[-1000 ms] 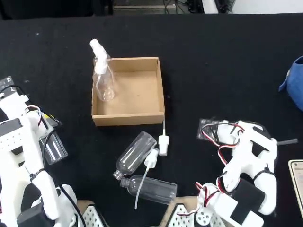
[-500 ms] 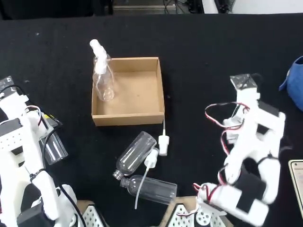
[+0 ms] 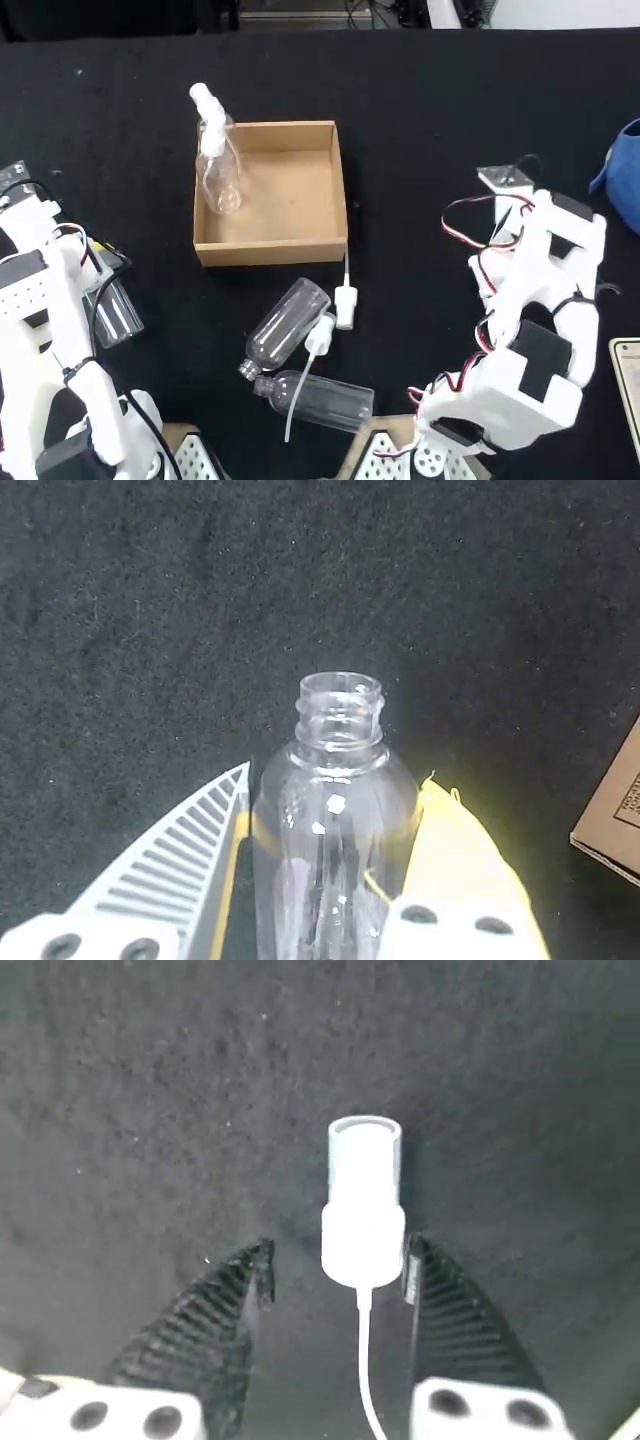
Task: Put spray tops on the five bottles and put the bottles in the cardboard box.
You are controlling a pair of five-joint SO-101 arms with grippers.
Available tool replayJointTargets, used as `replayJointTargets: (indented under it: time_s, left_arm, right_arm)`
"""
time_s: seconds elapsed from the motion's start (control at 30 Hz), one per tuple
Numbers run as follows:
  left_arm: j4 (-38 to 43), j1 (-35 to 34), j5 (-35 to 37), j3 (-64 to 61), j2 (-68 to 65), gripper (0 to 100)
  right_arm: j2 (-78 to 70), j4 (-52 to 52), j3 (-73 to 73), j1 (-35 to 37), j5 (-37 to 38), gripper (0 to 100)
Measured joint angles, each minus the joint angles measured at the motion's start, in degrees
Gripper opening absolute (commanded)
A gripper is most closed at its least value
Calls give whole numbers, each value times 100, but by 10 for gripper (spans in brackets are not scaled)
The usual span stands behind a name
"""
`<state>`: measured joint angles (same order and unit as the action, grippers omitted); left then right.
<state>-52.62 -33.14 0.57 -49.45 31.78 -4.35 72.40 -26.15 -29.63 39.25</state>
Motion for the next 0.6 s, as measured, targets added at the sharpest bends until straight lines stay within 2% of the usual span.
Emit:
replayJointTargets:
  time_s: [0.13,0.23,0.37,0.4,0.6]
  left_arm:
    - [0,0,0,0,0,30]
    - [0,0,0,0,0,30]
    - [0,0,0,0,0,30]
    - [0,0,0,0,0,30]
    - [0,0,0,0,70,30]
  right_arm:
    - [290,-888,-677,0,651,185]
    - [343,-1495,-1055,0,747,173]
    - [352,-1670,-1204,-9,703,4]
    - [352,-1670,-1222,-9,703,28]
    - [659,-1618,-1231,-9,607,10]
